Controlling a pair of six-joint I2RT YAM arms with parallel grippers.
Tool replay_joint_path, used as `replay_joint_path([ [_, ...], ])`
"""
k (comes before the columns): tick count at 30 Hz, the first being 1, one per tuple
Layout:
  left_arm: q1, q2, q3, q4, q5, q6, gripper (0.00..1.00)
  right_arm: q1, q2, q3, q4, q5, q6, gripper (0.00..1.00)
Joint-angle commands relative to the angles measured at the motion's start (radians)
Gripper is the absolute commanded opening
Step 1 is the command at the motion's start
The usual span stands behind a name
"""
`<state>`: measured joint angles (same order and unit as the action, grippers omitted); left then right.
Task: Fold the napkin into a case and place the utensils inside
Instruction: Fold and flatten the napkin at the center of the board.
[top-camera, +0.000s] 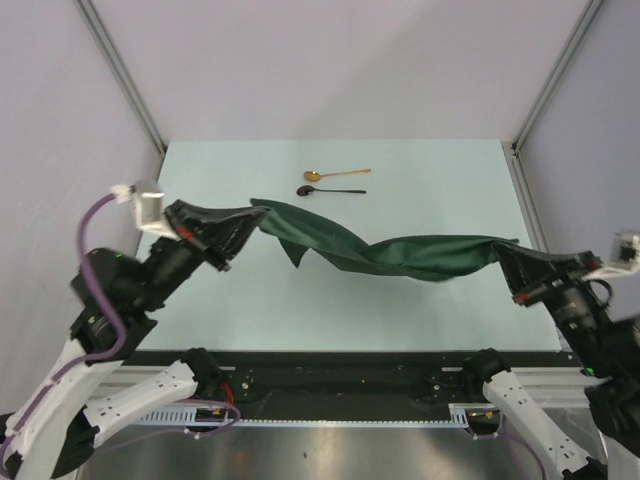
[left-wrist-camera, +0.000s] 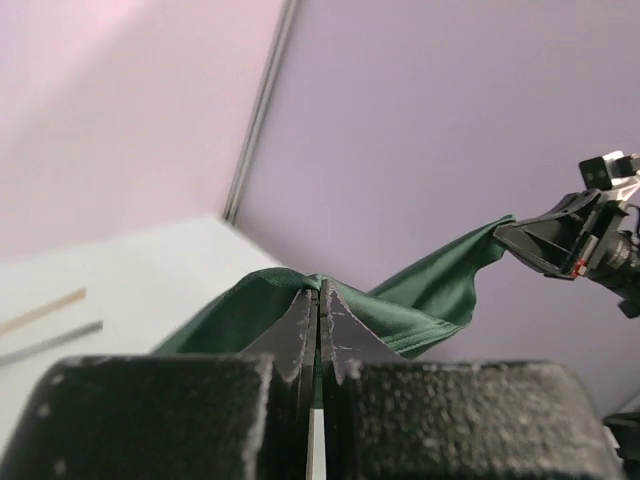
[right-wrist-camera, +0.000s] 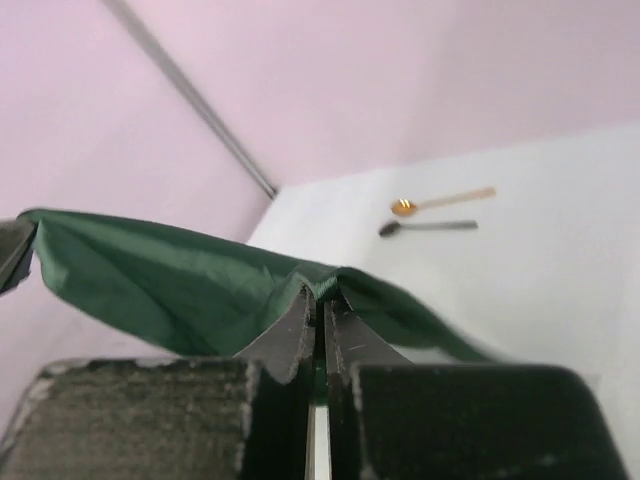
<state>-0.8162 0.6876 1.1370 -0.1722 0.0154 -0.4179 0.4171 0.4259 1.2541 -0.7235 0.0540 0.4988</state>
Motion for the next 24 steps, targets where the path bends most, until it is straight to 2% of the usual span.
replay_joint_path([
  [1, -0.003, -0.095, 0.059, 0.042, 0.130, 0.102, 0.00, -0.023, -0.064, 0.131, 0.004, -0.195, -0.169, 0.00],
  [4, -0.003, -0.138, 0.058, 0.037, 0.133, 0.093, 0.00, -0.063, -0.075, 0.177, -0.002, -0.258, -0.180, 0.00],
  [6, -0.003, -0.148, 0.055, 0.034, 0.123, 0.090, 0.00, -0.086, -0.079, 0.176, 0.002, -0.240, -0.166, 0.00],
  [7, -0.003, -0.146, 0.055, 0.013, 0.066, 0.084, 0.00, -0.089, -0.078, 0.173, -0.002, -0.215, -0.146, 0.00],
  [10, -0.003, -0.105, 0.061, -0.059, -0.061, 0.059, 0.01, -0.083, -0.032, 0.136, -0.039, -0.057, -0.114, 0.00],
  [11, -0.003, -0.068, 0.067, -0.087, -0.171, 0.050, 0.00, -0.074, 0.015, 0.127, -0.074, 0.051, -0.108, 0.00],
  [13, -0.003, -0.011, 0.095, -0.177, -0.296, 0.021, 0.00, -0.028, 0.085, 0.090, -0.099, 0.154, -0.098, 0.00],
  [14, -0.003, 0.019, 0.105, -0.202, -0.380, 0.016, 0.00, -0.009, 0.114, 0.073, -0.091, 0.235, -0.106, 0.00],
  [17, 0.017, 0.165, 0.132, -0.266, -0.475, 0.021, 0.00, 0.028, 0.244, -0.002, 0.022, 0.317, -0.147, 0.00],
  [18, 0.040, 0.225, 0.133, -0.276, -0.476, -0.004, 0.00, 0.019, 0.316, -0.011, 0.056, 0.308, -0.164, 0.00],
  [20, 0.153, 0.283, 0.106, -0.273, -0.433, -0.053, 0.00, -0.003, 0.394, -0.067, 0.180, 0.288, -0.207, 0.00],
  [21, 0.188, 0.334, 0.061, -0.221, -0.399, -0.061, 0.00, -0.021, 0.466, -0.088, 0.224, 0.265, -0.218, 0.00],
  [24, 0.299, 0.424, 0.006, -0.129, -0.340, -0.096, 0.00, -0.153, 0.562, -0.189, 0.441, 0.082, -0.207, 0.00],
])
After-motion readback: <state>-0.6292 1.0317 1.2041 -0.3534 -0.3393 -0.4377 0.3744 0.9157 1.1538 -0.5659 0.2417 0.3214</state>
